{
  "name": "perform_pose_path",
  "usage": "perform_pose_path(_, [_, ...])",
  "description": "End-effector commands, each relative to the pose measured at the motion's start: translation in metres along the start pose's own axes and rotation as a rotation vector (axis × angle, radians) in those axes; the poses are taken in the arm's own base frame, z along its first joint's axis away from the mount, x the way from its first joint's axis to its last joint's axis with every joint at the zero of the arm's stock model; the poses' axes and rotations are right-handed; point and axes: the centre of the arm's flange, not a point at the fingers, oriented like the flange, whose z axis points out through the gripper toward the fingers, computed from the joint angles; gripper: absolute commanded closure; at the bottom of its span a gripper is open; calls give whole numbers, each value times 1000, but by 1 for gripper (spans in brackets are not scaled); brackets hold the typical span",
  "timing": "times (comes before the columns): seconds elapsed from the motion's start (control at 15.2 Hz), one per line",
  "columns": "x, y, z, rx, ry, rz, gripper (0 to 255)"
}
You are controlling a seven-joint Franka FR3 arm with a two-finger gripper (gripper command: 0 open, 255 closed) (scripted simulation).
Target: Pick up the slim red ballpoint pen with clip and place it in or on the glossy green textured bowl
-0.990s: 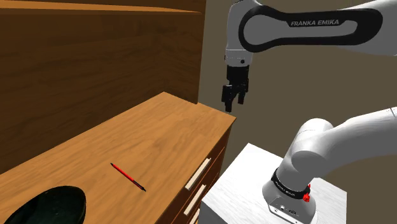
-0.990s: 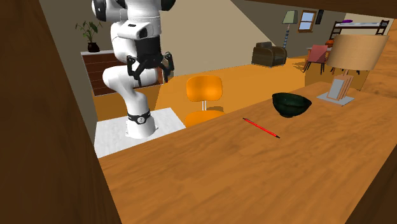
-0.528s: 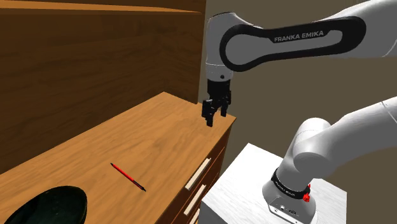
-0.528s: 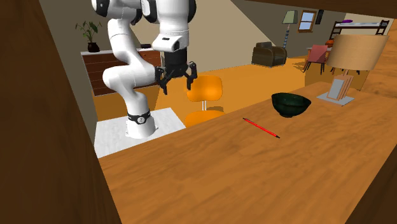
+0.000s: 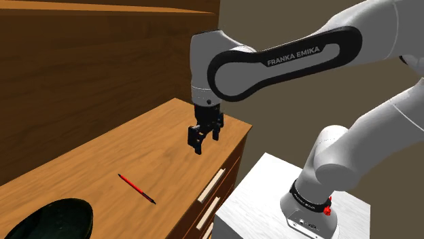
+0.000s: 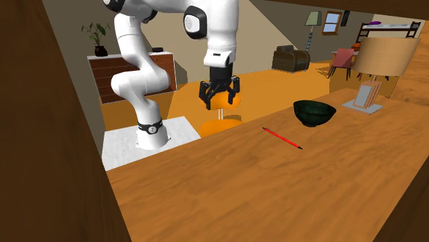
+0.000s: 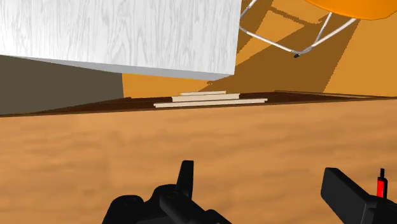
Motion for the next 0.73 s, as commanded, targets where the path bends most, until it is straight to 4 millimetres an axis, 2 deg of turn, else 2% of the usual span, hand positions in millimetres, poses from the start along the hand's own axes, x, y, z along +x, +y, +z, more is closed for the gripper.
perform_pose_path(0.0, [6, -23, 12, 0, 9, -10, 0])
perform_pose_path(0.66, [37, -140, 60, -5, 50, -61, 0])
